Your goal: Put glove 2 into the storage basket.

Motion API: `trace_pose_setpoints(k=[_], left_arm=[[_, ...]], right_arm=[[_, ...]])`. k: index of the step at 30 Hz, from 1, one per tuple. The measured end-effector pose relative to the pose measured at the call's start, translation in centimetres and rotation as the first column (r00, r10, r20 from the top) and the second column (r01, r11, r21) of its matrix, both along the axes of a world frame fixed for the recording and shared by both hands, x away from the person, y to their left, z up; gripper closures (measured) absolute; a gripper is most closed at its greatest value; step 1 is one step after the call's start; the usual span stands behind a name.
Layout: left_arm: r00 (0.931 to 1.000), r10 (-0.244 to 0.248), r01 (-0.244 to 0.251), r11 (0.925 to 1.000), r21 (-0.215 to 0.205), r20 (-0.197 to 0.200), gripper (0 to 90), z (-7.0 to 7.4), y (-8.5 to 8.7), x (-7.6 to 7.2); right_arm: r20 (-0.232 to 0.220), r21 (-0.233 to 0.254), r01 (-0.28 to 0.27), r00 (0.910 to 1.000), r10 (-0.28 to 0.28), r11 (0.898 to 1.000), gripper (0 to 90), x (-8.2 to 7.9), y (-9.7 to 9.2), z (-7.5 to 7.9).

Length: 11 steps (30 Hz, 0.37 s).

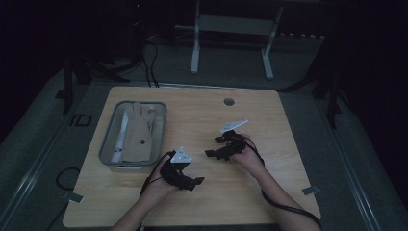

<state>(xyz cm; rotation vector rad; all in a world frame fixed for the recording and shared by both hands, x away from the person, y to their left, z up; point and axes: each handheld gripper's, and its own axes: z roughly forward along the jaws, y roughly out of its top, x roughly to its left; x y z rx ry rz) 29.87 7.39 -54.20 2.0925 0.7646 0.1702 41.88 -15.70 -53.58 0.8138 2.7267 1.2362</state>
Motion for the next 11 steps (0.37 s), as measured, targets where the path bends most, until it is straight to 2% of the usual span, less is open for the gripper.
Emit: trace_pose_setpoints(k=[11], left_arm=[[0.9999, -0.003, 0.003, 1.0, -0.002, -0.012, 14.0, -0.9, -0.1, 0.0]], right_arm=[[-0.023, -0.017, 0.027, 0.9993, -0.028, 0.999, 16.2, -0.1, -1.3, -1.5]])
